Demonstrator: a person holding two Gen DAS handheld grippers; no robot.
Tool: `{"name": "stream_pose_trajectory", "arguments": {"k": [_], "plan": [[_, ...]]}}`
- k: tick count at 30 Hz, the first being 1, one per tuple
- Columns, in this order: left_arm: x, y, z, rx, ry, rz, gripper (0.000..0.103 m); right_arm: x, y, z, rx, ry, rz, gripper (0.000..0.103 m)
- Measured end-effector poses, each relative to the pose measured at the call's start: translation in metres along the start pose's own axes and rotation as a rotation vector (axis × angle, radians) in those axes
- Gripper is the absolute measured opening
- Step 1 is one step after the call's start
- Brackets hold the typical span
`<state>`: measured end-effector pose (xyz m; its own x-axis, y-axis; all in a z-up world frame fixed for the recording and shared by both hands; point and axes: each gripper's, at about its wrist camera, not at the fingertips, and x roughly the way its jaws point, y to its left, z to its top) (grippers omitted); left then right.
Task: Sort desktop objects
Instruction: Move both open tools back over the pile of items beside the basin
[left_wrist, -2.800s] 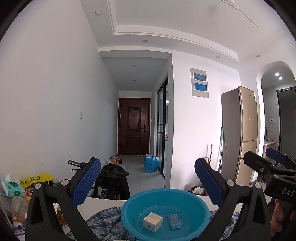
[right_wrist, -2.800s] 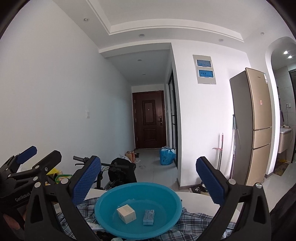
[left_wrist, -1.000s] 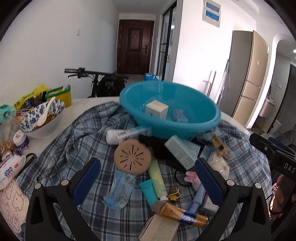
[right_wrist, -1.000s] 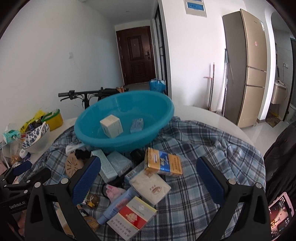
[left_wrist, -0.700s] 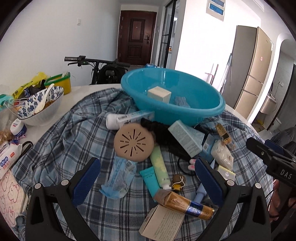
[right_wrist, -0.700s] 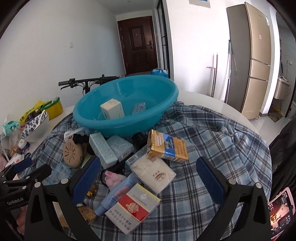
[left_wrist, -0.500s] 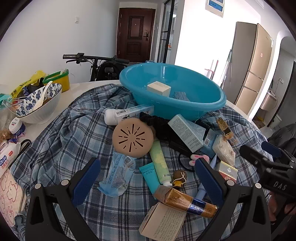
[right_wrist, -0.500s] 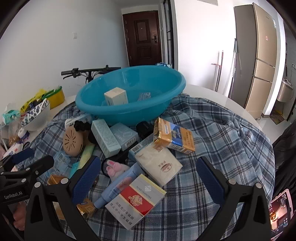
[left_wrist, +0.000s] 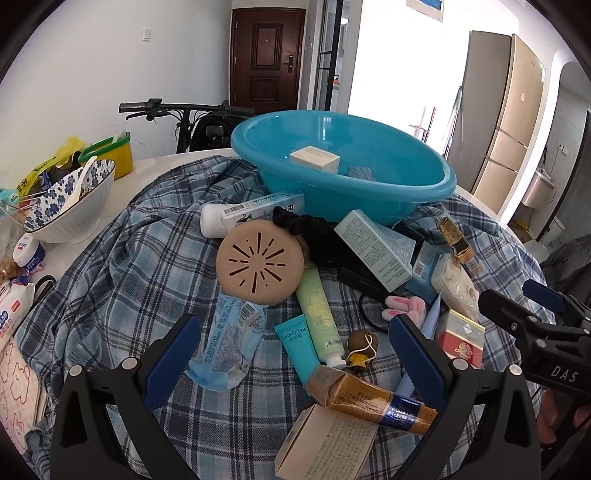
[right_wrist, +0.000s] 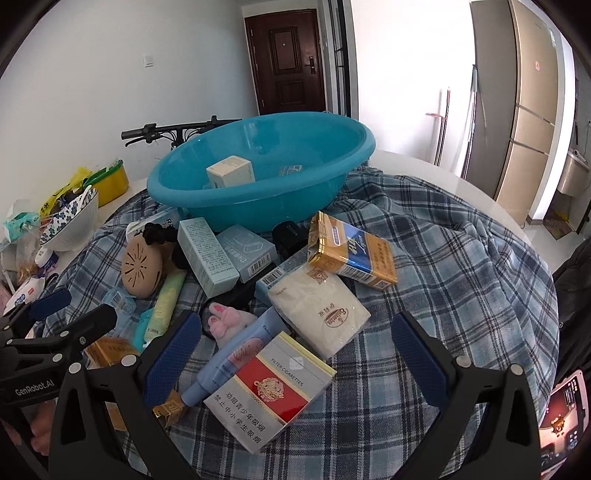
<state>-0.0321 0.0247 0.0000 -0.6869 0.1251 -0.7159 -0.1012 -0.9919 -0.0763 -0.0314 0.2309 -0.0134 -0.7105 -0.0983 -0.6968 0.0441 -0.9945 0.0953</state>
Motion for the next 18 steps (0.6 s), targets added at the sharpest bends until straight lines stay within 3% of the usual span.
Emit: {"name": "stream_pose_trajectory", "arguments": {"k": [9,18], "plan": [[0.020,-0.004,-0.005,0.013,0.080,-0.058,0.103,0.008,-0.001,-0.002,0.004,0.023,0.003,0.102],[0.033,0.029,-0.003,-0.046,0.128,0.056,0.103,0.012,-0.004,-0.004,0.016,0.036,0.001,0.102]]}}
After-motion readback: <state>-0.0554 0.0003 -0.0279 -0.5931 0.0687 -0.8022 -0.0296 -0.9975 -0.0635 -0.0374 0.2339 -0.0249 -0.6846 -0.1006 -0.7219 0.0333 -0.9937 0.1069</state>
